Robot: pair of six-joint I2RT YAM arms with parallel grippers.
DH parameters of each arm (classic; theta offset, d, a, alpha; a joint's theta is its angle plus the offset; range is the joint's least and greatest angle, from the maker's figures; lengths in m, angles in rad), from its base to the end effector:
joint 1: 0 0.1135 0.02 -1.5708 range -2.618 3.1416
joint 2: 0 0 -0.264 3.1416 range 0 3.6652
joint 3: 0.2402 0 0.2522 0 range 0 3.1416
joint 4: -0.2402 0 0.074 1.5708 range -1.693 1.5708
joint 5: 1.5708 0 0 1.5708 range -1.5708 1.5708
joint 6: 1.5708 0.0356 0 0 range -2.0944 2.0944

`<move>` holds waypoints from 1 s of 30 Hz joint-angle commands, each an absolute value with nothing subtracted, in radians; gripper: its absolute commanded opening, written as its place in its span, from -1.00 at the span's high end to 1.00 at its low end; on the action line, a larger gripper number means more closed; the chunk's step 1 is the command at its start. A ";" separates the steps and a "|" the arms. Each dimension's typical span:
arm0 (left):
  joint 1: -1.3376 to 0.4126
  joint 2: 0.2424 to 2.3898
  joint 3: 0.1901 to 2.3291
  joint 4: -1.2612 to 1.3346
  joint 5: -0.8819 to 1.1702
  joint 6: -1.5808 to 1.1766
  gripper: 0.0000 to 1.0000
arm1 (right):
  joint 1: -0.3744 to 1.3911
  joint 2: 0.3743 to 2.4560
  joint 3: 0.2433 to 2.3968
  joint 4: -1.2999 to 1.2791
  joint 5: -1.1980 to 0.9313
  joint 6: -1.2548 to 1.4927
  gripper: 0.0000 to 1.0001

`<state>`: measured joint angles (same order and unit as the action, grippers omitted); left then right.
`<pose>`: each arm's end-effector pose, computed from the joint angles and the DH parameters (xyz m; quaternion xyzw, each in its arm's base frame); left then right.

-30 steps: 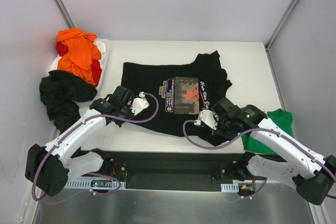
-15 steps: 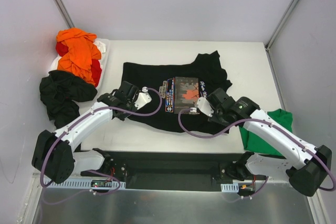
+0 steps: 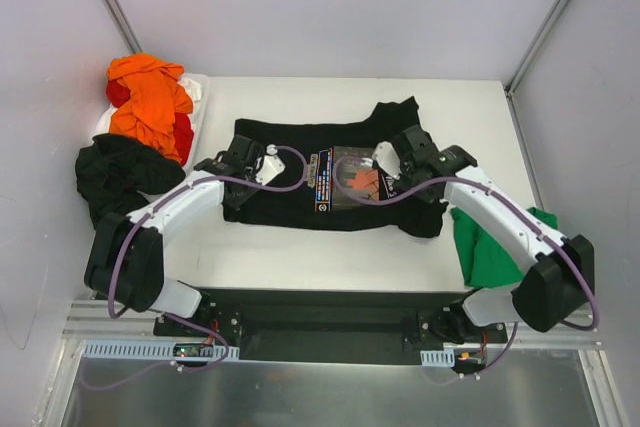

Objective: Fold and stack the t-shirts
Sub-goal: Fold the flattened tshirt in 1/3 of the way

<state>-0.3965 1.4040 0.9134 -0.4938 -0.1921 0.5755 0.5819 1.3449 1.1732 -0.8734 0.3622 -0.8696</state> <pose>0.2616 -0.1022 0.2206 0.4206 0.8555 0.1172 0.2783 0.2294 0.1358 0.2953 -0.5954 0.7416 -0.2088 0.2280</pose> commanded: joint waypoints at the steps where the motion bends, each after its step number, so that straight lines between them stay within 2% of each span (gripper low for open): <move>1: -0.379 1.466 0.989 -0.460 -0.225 0.600 1.00 | 0.539 1.429 1.268 -0.816 0.373 -0.910 0.99; 12: -0.353 1.603 1.075 -0.445 -0.244 0.612 1.00 | 0.448 1.679 1.413 -0.750 0.376 -0.960 0.99; 30: -0.322 1.684 1.154 -0.434 -0.298 0.646 1.00 | 0.371 1.865 1.542 -0.687 0.362 -0.974 0.98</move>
<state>-0.3378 1.6695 1.1038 -0.4374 -0.2558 0.6231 0.3820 1.8366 1.4837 -0.7094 0.3592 -0.9630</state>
